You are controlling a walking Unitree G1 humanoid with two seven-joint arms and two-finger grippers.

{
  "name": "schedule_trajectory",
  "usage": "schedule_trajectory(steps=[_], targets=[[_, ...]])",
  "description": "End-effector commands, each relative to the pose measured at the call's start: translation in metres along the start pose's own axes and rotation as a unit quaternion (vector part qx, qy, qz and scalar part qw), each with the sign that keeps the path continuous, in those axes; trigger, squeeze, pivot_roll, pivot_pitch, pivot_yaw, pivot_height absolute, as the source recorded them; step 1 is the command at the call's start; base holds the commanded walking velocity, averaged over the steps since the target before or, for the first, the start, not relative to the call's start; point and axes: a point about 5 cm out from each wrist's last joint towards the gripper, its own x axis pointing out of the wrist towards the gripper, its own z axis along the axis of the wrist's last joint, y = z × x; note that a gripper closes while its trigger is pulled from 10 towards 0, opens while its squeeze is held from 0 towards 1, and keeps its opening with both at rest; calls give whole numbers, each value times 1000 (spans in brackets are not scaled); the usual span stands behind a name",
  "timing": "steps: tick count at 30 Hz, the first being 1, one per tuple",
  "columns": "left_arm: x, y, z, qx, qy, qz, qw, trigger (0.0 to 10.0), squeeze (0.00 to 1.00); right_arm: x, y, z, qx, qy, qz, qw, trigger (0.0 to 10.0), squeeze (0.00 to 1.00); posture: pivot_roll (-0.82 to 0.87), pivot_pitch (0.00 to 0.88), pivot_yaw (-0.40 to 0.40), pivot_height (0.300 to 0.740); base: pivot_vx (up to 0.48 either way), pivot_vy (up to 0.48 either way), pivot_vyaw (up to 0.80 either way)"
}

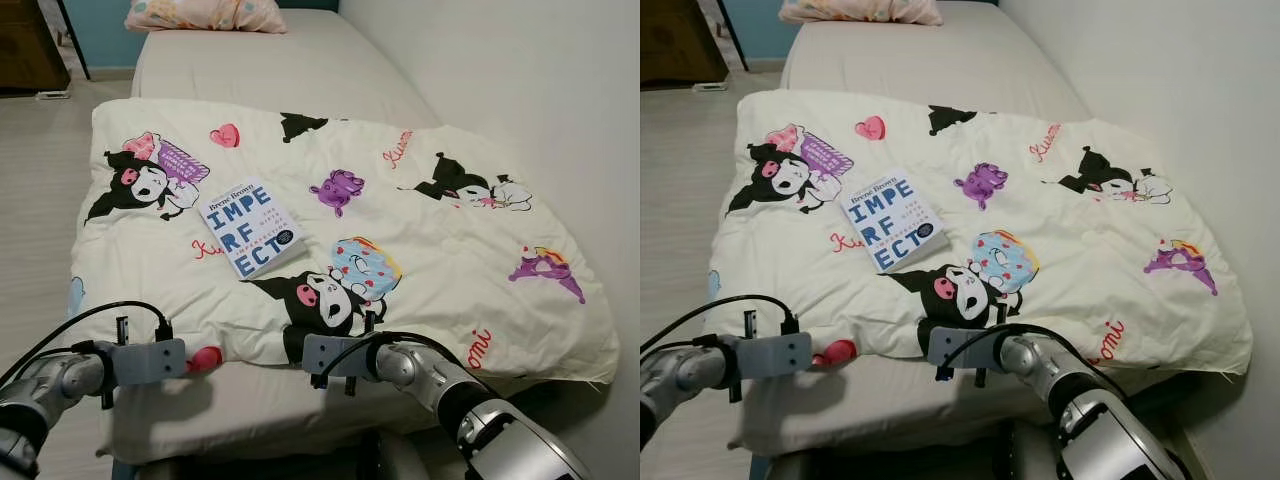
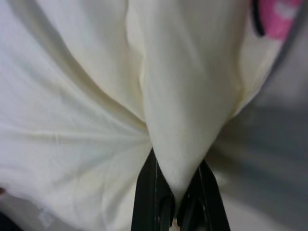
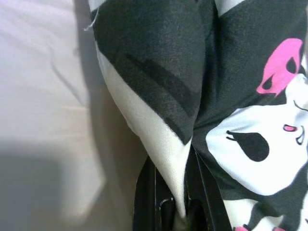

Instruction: Clean up the room

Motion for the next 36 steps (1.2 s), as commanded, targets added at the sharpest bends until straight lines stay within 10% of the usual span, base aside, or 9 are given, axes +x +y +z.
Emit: schedule_trajectory(steps=[1, 13, 36], targets=[[9, -42, 10, 0, -39, -128, 991, 0, 0, 4, 17, 10, 4, -42, 53, 998, 0, 0, 44, 488, -63, 568, 0, 0, 0], [-9, -70, 29, -29, -82, -285, 954, 0, 0, -2, 33, 4, 22, -61, 134, 989, 0, 0, 51, 486, -56, 568, 0, 0, 0], [-48, -86, 22, -22, -13, -398, 917, 0, 0, -11, 47, 3, 20, -101, 224, 969, 0, 0, 56, 476, -56, 568, 0, 0, 0]])
